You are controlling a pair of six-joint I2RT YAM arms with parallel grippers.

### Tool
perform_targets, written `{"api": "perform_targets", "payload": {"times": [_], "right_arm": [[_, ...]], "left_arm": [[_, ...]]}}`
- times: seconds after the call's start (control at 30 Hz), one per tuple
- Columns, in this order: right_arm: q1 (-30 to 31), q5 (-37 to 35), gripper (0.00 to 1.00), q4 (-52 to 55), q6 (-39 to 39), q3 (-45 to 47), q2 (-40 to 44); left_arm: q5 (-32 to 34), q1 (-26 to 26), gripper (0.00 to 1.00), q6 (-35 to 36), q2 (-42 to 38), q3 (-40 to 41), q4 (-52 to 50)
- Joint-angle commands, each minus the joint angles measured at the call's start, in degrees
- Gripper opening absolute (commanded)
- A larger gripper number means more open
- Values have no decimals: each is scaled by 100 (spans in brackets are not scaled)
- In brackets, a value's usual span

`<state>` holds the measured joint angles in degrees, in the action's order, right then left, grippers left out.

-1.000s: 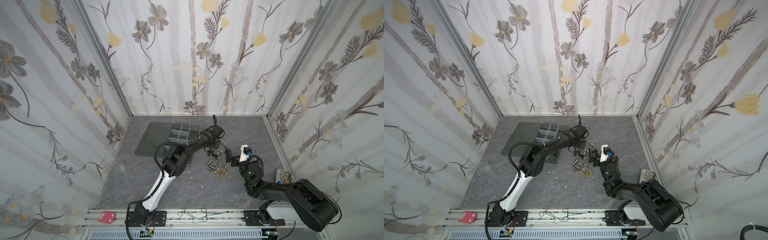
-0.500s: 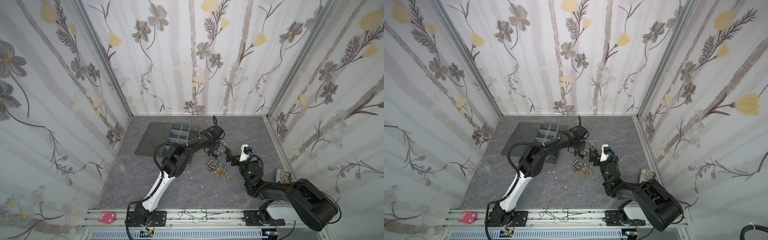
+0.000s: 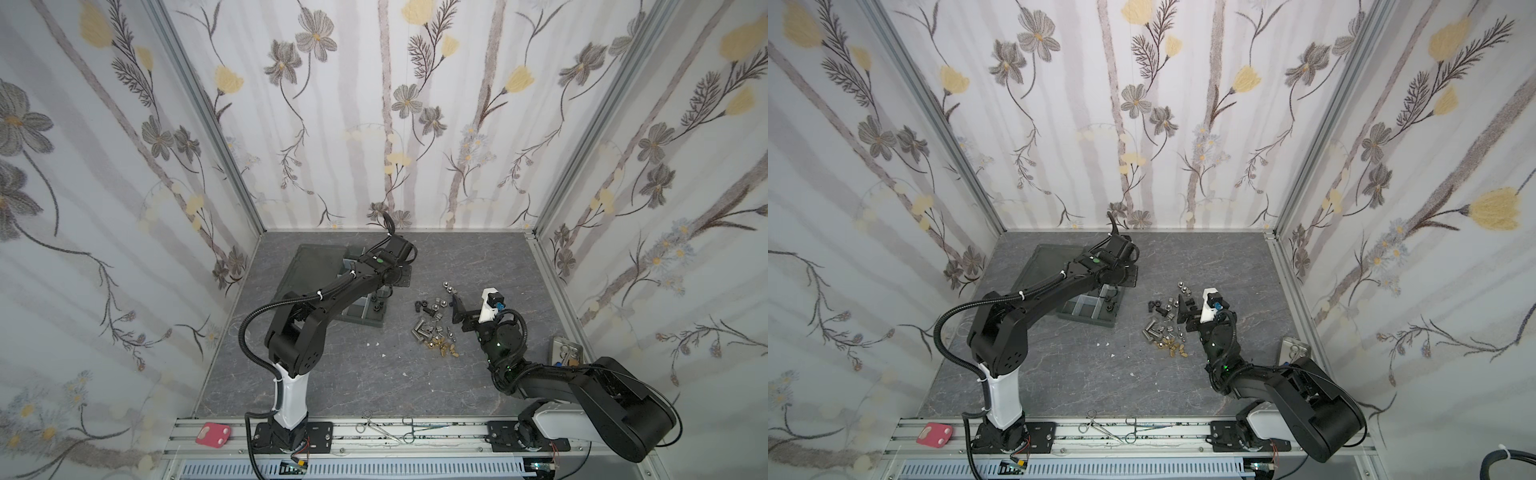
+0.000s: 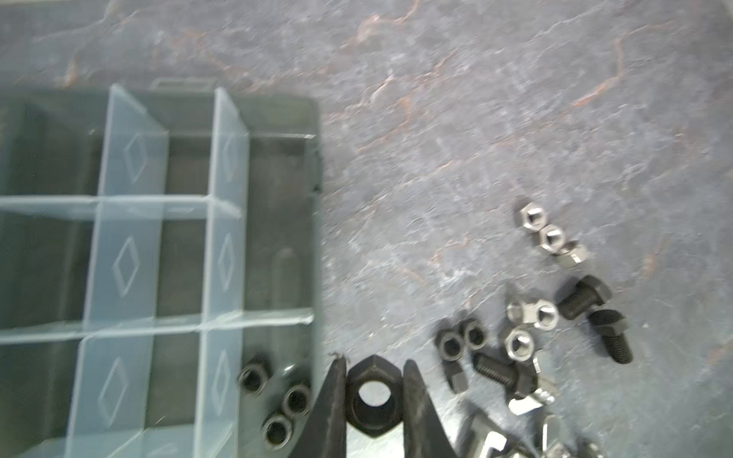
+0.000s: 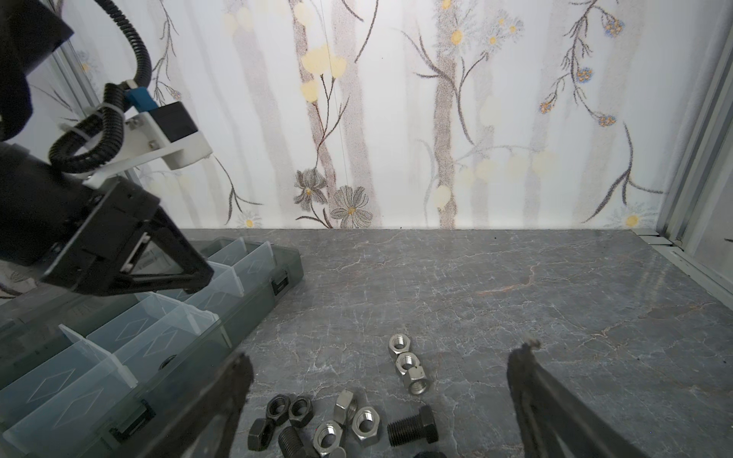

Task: Sort the screws and nuts into containers
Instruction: Place the nut into the container.

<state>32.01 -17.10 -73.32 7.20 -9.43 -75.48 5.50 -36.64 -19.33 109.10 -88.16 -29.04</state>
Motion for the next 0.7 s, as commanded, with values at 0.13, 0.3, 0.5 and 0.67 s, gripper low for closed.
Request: {"api": "perform_targets", "payload": {"times": [0.13,0.3,0.5,0.67], "right_arm": [[7,-81,100,-182,-42,-74,-98],[2,-69,100,-184,-52,-60,-83],[1,-99,100,-155,-58,-41,-23],[-1,-63,100,-140,-21,-35,15]], "left_arm": [[252,193,19,-488,-285,959,-141],[393,204,19,-443,46,831,-134],[483,79,43,-225,187,403,-109],[488,-304,47,150,287,-246,130]]}}
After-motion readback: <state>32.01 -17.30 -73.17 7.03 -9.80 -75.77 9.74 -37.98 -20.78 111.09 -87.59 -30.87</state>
